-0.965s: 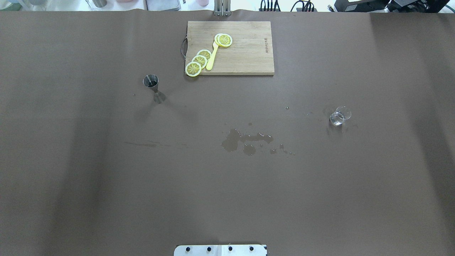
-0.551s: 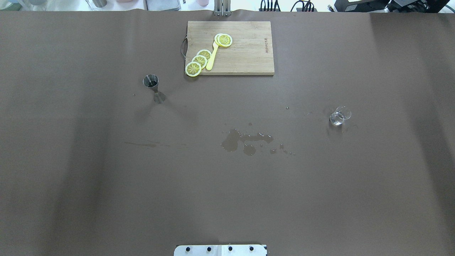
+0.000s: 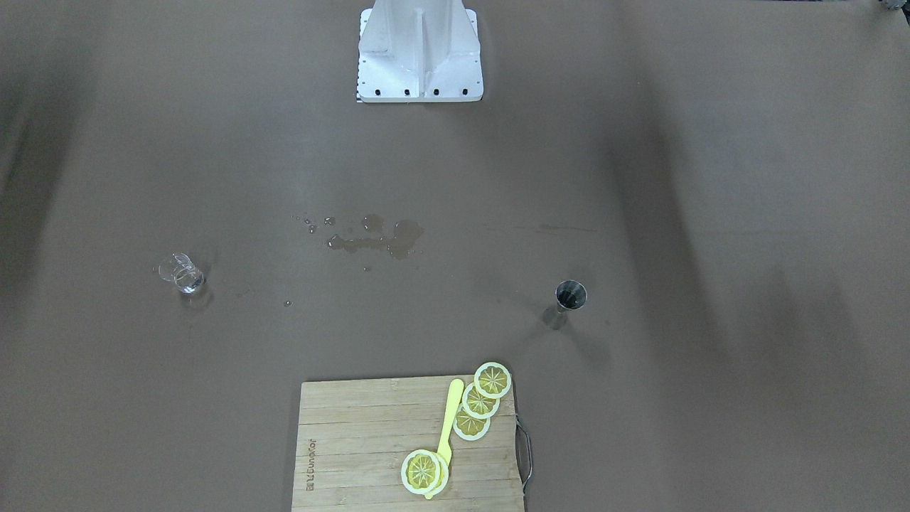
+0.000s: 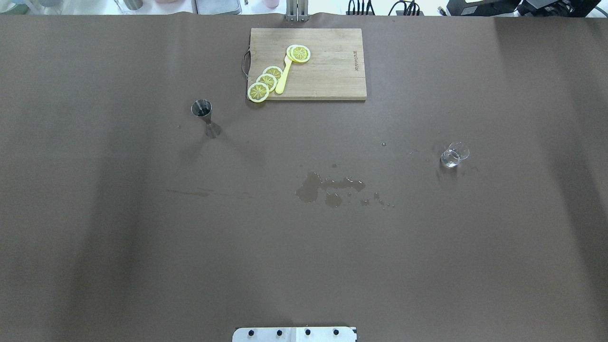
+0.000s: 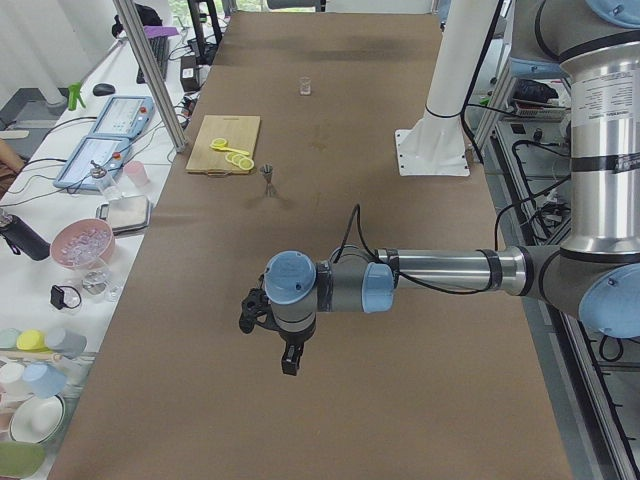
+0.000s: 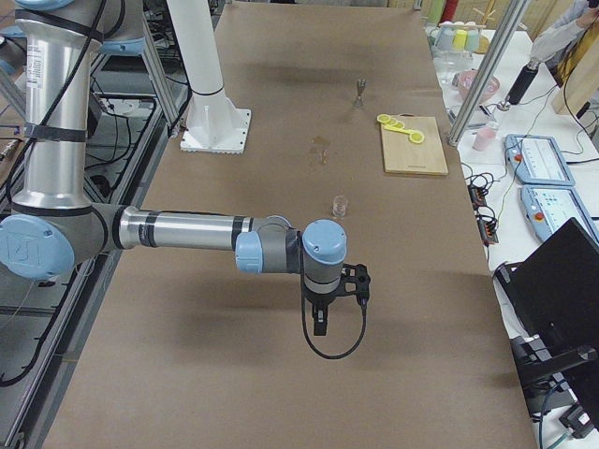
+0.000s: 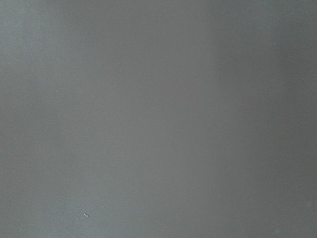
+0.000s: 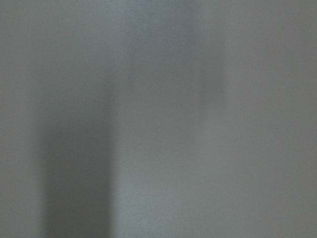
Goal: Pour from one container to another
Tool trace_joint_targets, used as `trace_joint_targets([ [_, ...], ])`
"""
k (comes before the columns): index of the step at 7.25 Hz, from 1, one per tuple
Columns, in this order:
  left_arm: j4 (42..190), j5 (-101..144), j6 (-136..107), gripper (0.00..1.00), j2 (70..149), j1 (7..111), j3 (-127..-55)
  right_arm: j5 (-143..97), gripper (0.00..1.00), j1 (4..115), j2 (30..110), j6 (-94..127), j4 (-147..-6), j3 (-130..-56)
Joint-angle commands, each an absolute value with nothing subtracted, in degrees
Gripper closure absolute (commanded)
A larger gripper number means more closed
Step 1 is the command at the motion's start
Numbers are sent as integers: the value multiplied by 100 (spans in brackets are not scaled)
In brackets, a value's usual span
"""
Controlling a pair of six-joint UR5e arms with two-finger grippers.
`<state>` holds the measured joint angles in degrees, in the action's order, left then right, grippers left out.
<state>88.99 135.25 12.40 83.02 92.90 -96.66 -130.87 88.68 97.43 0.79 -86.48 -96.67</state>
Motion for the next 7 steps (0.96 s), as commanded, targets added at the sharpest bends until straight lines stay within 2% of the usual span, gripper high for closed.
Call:
trace_joint_targets([
  [1,8886,13526,1239,2,8306,9290,-9650,-13087,0,8868,9747,79,-8648,-9668],
  [7,8921,13526,475,2,8332,9290,-9642,-13087,0,8868,9756,79,-8648,-9668],
])
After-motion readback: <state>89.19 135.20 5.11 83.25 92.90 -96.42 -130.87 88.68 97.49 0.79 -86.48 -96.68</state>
